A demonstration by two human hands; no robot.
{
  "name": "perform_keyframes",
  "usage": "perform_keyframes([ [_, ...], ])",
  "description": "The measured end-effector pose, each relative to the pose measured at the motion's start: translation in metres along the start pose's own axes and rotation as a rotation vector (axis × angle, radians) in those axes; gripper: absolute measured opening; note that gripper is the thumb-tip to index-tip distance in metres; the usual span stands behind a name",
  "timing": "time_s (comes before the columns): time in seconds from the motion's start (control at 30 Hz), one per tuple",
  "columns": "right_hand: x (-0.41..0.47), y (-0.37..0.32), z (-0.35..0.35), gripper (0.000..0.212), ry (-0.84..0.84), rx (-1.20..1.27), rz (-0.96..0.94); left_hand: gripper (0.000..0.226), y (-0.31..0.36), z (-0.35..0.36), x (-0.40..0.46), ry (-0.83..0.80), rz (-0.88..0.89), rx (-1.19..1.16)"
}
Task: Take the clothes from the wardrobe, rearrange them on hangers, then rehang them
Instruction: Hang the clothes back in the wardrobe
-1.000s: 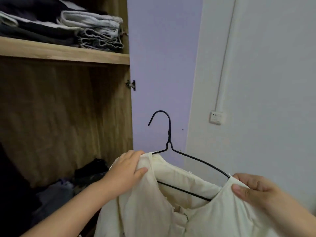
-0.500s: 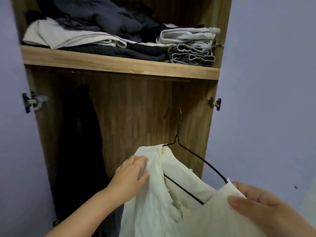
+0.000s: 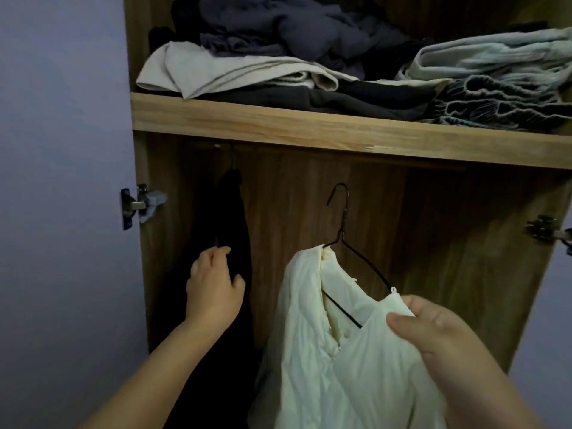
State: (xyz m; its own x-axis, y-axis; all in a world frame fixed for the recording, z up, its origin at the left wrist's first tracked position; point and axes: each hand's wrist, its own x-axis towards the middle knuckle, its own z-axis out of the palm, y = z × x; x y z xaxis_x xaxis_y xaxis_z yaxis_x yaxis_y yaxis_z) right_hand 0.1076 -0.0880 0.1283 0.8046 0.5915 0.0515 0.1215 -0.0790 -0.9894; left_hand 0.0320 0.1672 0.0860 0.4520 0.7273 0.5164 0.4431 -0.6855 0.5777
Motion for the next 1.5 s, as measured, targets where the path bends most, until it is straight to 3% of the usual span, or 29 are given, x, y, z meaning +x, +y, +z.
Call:
perform_keyframes([
  [0.17, 0.070, -0.008, 0.047, 0.017, 0.045, 0.024, -0.099, 0.064, -0.022, 0.021, 0.065, 0.059, -0.093, -0.006],
  [0.33, 0.136, -0.018, 0.087, 0.015, 0.085, 0.026, -0.177, 0.066, -0.041, 0.038, 0.102, 0.032, -0.055, -0.061],
  [0.67, 0.245, -0.036, 0.159, 0.009, 0.026, 0.049, -0.390, 0.061, -0.070, 0.037, 0.115, -0.027, -0.008, -0.230],
  [0.83, 0.287, -0.028, 0.198, 0.025, -0.010, 0.074, -0.477, 0.065, -0.067, 0.034, 0.114, -0.088, -0.021, -0.277],
  [0.93, 0.306, -0.030, 0.211, 0.019, -0.016, -0.014, -0.508, 0.070, -0.063, 0.033, 0.113, -0.117, -0.013, -0.286],
  [1.1, 0.313, -0.014, 0.223, 0.023, -0.194, -0.240, -0.475, 0.074, -0.061, 0.029, 0.113, -0.159, -0.014, -0.284],
  [1.2, 0.309, -0.006, 0.218, 0.010, -0.313, -0.262, -0.484, 0.076, -0.060, 0.026, 0.113, -0.170, -0.019, -0.277],
  [1.37, 0.293, 0.009, 0.196, 0.028, -0.429, -0.317, -0.491, 0.076, -0.062, 0.028, 0.112, -0.159, -0.037, -0.301],
  [1.43, 0.283, 0.023, 0.185, 0.049, -0.483, -0.372, -0.427, 0.074, -0.060, 0.031, 0.110, -0.155, -0.034, -0.334],
  [1.5, 0.270, 0.038, 0.172, 0.052, -0.584, -0.389, -0.334, 0.071, -0.056, 0.034, 0.106, -0.155, -0.023, -0.358],
])
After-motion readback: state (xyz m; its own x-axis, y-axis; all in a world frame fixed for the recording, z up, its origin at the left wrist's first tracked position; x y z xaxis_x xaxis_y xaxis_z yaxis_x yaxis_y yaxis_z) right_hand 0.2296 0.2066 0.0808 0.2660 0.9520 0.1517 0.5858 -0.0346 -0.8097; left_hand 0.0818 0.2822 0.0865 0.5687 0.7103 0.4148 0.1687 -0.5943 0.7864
